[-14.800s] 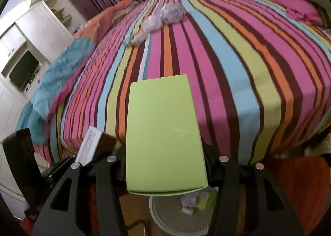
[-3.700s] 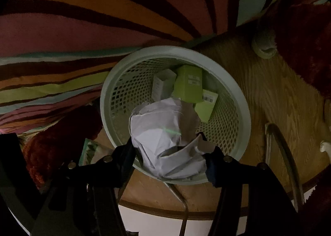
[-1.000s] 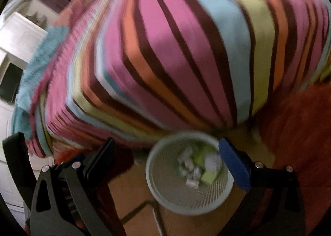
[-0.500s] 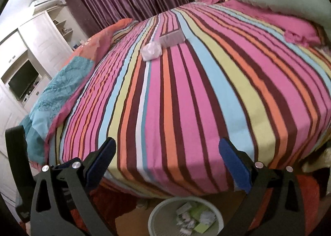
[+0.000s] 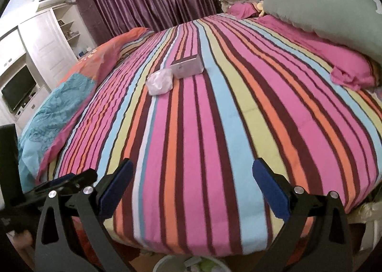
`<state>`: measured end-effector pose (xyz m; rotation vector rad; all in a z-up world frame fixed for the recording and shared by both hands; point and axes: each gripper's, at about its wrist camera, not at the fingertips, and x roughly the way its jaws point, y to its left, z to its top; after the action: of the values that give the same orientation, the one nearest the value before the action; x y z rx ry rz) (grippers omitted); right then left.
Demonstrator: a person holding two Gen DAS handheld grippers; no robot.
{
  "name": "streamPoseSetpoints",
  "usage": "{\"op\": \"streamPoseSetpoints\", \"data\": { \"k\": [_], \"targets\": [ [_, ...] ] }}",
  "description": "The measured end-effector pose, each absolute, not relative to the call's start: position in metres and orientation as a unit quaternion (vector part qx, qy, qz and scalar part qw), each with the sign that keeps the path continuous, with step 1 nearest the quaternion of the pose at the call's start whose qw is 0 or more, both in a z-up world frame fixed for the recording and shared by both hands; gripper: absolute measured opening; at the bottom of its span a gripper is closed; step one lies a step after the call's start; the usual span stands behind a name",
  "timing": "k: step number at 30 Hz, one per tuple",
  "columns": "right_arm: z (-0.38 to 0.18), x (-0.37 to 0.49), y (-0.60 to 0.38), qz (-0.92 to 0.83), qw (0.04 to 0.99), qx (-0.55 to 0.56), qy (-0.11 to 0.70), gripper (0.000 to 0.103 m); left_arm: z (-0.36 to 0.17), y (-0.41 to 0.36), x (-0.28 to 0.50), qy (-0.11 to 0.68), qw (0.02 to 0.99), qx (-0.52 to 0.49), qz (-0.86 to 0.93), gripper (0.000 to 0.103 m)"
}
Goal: Collect trash
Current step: 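Move both tools back toward the white bag and silver box on the bed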
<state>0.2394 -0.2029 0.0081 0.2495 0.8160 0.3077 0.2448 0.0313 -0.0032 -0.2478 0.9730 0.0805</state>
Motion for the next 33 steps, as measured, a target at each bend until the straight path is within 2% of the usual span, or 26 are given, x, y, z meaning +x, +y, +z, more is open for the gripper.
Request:
{"op": "streamPoseSetpoints", "data": {
  "k": [33],
  "targets": [
    [-0.007, 0.388, -0.193, 0.171, 0.899, 0.029, 0.403, 0.095, -0.028, 0.041, 0.425, 0.511, 0.845, -0.146, 0.046, 0.088]
  ]
}}
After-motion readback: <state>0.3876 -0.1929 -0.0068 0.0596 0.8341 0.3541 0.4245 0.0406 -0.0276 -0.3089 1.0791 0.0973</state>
